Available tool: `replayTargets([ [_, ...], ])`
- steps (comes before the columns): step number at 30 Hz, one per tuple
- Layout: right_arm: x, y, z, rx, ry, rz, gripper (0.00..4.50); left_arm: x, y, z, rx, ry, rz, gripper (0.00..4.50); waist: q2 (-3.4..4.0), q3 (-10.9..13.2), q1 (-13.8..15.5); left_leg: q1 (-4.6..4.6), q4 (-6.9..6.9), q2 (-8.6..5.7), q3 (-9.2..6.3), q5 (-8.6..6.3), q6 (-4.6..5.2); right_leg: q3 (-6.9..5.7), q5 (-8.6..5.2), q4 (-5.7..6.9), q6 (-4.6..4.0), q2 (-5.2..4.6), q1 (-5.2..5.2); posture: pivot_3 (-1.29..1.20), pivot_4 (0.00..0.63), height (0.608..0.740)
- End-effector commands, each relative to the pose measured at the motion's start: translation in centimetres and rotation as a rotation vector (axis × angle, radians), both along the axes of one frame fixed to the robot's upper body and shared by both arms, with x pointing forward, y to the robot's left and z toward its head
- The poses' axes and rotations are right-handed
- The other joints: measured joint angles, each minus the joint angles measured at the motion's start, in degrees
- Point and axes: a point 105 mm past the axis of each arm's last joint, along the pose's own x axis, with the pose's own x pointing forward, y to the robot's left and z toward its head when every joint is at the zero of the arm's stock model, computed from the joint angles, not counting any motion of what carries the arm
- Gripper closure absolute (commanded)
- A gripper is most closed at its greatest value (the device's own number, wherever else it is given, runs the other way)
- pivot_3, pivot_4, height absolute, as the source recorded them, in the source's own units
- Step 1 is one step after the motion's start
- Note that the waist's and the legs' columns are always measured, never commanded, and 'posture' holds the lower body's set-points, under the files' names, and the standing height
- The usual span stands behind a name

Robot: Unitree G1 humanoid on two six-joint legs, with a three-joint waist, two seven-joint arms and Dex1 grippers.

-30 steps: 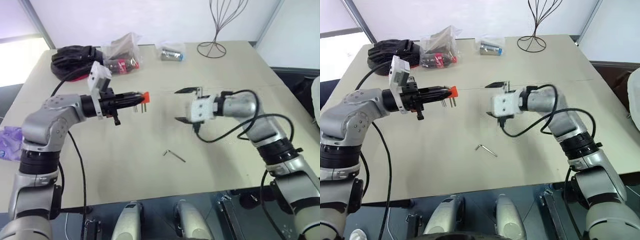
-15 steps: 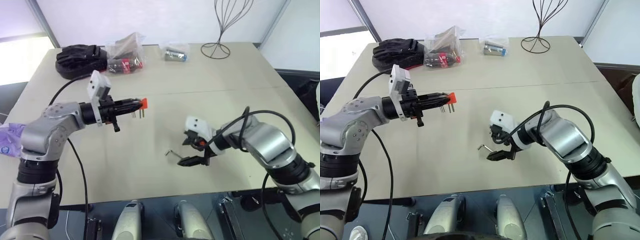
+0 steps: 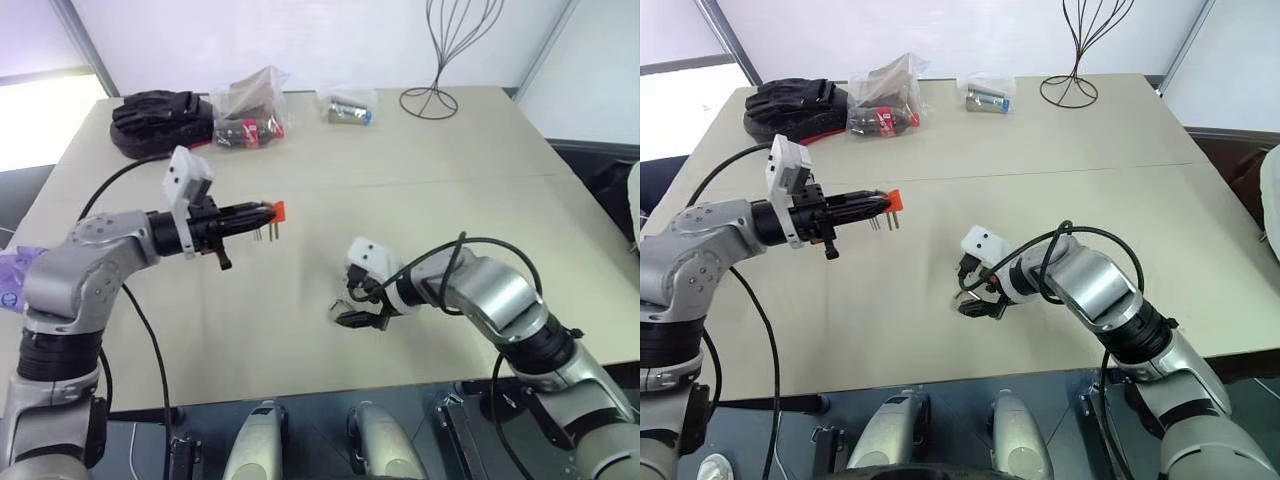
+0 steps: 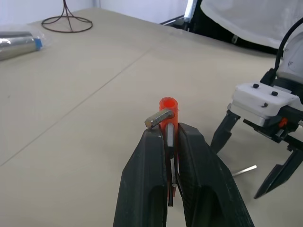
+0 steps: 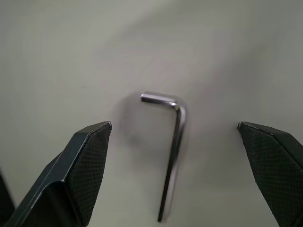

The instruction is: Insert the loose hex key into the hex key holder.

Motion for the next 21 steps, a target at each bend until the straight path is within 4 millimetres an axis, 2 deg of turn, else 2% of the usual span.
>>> replayTargets([
  [1, 0.8, -0.8, -1.1, -0.11, -0.123, 0.008, 0.06, -0.5, 0.4, 1.6, -0.008, -0.06, 0.009, 4.5, 0.0, 0.0, 0.0, 0.0, 0.03, 0.0, 0.01, 0.0, 0.0, -0.02, 0.0, 0.0, 0.0, 0.0, 0.01, 0.0, 0.15, 0.74],
  [4, 0.7, -0.6, -1.3, -0.168, -0.223, 0.075, 0.06, -0.5, 0.6, 1.7, -0.006, -0.063, 0.021, 4.5, -0.01, -0.01, 0.02, 0.0, 0.06, 0.01, 0.02, 0.0, 0.0, -0.02, 0.0, 0.0, 0.0, 0.0, 0.03, 0.0, 0.15, 0.74],
  [7, 0.7, -0.5, -1.4, -0.21, -0.306, 0.134, 0.85, -0.5, 0.8, 1.8, -0.005, -0.064, 0.026, 4.5, -0.06, -0.04, 0.03, 0.0, 0.07, 0.01, 0.01, 0.0, 0.0, -0.04, 0.0, -0.01, 0.0, 0.0, 0.05, 0.0, 0.15, 0.74],
  [11, 0.8, -0.3, -1.7, -0.205, -0.313, 0.135, 2.82, -0.5, 1.0, 1.8, -0.001, -0.064, 0.033, 4.5, -0.07, -0.05, 0.06, 0.01, 0.15, 0.03, 0.01, 0.0, 0.0, -0.05, -0.01, 0.0, -0.01, 0.02, 0.09, 0.0, 0.15, 0.74],
  [12, 0.9, -0.4, -1.7, -0.208, -0.313, 0.132, 3.46, -0.5, 1.0, 1.8, -0.001, -0.065, 0.035, 4.5, -0.07, -0.05, 0.11, 0.01, 0.16, 0.04, 0.01, 0.0, 0.0, -0.05, -0.01, 0.0, -0.01, 0.02, 0.1, 0.0, 0.15, 0.74],
  [13, 0.9, -0.5, -1.8, -0.21, -0.308, 0.13, 3.84, -0.5, 1.0, 1.8, 0.0, -0.066, 0.035, 4.5, -0.07, -0.05, 0.19, 0.01, 0.17, 0.04, 0.0, 0.0, 0.0, -0.05, -0.01, 0.0, -0.01, 0.02, 0.11, 0.0, 0.15, 0.74],
  [14, 0.9, -0.7, -1.9, -0.213, -0.3, 0.127, 4.48, -0.4, 1.0, 1.9, 0.0, -0.067, 0.036, 4.5, -0.08, -0.06, 0.23, 0.01, 0.19, 0.05, 0.0, 0.0, 0.0, -0.07, -0.01, 0.0, -0.02, 0.01, 0.13, 0.0, 0.15, 0.74],
  [18, 1.1, -1.1, -2.2, -0.219, -0.29, 0.112, 4.48, -0.3, 0.9, 1.8, -0.002, -0.073, 0.038, 4.5, -0.12, -0.08, 0.31, 0.01, 0.24, 0.05, -0.01, 0.0, 0.0, -0.09, -0.02, -0.01, -0.03, -0.01, 0.19, 0.0, 0.15, 0.74],
  [21, 1.9, -1.5, -1.6, -0.2, -0.31, 0.075, 4.48, -0.2, 0.8, 1.8, -0.006, -0.076, 0.038, 4.5, -0.12, -0.08, 0.34, 0.01, 0.25, 0.05, -0.02, 0.0, 0.0, -0.09, -0.02, -0.02, -0.03, -0.02, 0.2, 0.0, 0.15, 0.74],
])
